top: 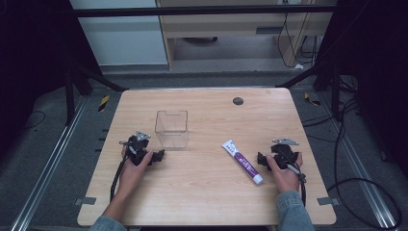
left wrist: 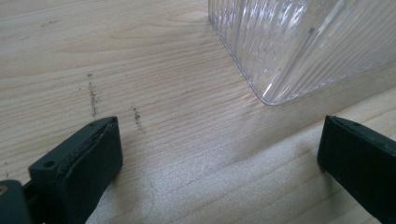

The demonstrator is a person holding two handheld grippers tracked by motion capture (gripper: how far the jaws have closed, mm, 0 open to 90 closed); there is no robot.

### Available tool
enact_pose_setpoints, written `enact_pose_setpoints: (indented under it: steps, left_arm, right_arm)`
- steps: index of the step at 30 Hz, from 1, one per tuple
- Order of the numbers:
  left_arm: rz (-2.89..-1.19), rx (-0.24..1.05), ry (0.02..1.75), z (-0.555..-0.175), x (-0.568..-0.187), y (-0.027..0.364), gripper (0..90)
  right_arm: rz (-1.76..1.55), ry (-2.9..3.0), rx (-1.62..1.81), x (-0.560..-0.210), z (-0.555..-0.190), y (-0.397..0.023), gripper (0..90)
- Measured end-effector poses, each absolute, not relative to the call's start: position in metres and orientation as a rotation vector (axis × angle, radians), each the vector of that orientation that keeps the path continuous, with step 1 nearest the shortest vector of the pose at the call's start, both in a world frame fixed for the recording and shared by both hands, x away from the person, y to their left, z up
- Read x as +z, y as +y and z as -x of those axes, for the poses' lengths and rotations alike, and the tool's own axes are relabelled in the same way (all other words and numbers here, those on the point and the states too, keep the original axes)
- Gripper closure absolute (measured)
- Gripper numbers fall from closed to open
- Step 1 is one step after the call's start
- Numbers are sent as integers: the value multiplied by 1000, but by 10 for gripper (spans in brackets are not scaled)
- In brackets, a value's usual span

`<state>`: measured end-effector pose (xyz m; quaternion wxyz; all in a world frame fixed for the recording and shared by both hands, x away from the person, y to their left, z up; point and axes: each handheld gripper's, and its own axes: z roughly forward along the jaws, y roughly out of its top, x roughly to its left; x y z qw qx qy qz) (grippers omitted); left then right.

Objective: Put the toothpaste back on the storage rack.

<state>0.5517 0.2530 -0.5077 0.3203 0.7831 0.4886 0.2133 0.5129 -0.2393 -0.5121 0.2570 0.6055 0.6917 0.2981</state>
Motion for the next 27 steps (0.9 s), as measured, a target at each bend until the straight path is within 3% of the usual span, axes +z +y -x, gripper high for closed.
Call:
enact_pose_setpoints:
  steps: [2, 4, 6, 15, 27]
  left_arm:
    - [-2058, 561, 1284, -552, -508, 253, 0]
    - [-2057, 560, 1284, -552, -508, 253, 0]
    - [-2057, 560, 1284, -552, -508, 253, 0]
    - [-2054, 559, 1285, -552, -508, 253, 0]
    - [-2055, 558, 1284, -553, -508, 253, 0]
  right_arm:
    - [-1638, 1885, 802, -509, -511, -241, 99]
    - [-1615, 1909, 815, -502, -505, -241, 80]
    - [-1578, 1934, 840, -492, -495, -240, 132]
    - [-1457, 2107, 848, -464, -462, -222, 189]
    - [-1325, 2296, 787, -459, -465, -182, 213]
